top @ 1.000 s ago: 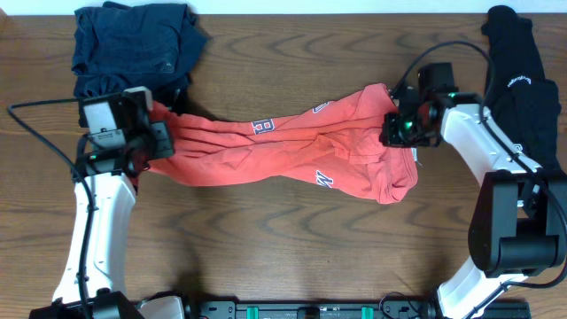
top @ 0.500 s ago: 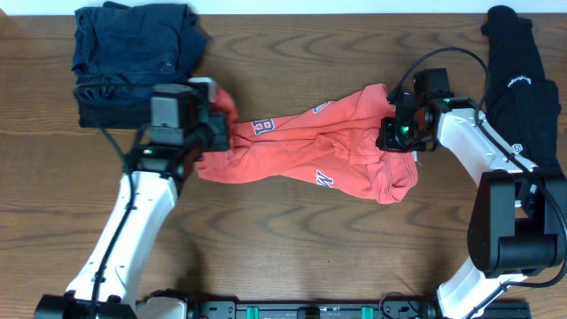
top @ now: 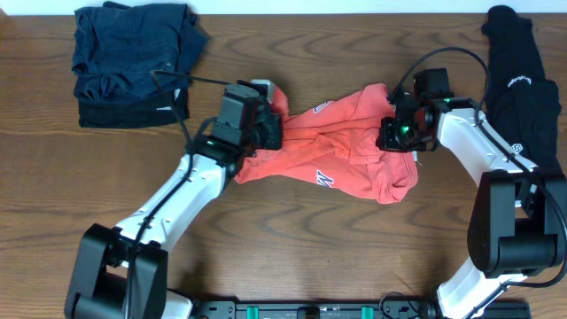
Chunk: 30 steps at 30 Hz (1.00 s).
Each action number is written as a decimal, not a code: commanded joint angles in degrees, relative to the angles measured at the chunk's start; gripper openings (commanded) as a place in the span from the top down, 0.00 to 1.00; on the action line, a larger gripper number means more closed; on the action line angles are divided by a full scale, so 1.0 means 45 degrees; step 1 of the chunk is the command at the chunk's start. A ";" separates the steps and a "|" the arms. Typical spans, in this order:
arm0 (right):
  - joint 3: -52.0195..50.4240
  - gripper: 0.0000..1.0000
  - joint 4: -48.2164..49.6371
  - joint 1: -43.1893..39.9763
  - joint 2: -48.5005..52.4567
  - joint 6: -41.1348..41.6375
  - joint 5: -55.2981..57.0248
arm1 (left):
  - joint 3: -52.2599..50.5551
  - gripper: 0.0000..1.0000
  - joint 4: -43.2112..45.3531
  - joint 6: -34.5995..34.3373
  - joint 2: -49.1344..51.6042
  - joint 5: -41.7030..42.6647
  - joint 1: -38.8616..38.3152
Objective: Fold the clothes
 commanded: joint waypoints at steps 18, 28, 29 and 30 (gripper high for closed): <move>-0.0044 0.99 0.0039 0.0092 -0.0063 0.0146 -0.0165 | 0.0505 0.09 0.1666 -0.1175 0.0801 0.0170 -0.1117; -0.0034 0.99 0.0029 0.0068 -0.0068 0.0146 -0.0175 | 0.1399 0.06 -0.1860 0.0865 0.0272 -0.0282 -0.1117; 0.0039 0.99 -0.0053 0.0034 -0.0078 0.0146 -0.0180 | 0.1399 0.06 -0.2127 0.1103 0.0272 -0.0291 -0.1117; 0.0155 0.99 -0.0219 -0.0019 -0.0112 0.0146 -0.0185 | 0.1399 0.06 -0.2331 0.1253 0.0267 -0.0340 -0.1117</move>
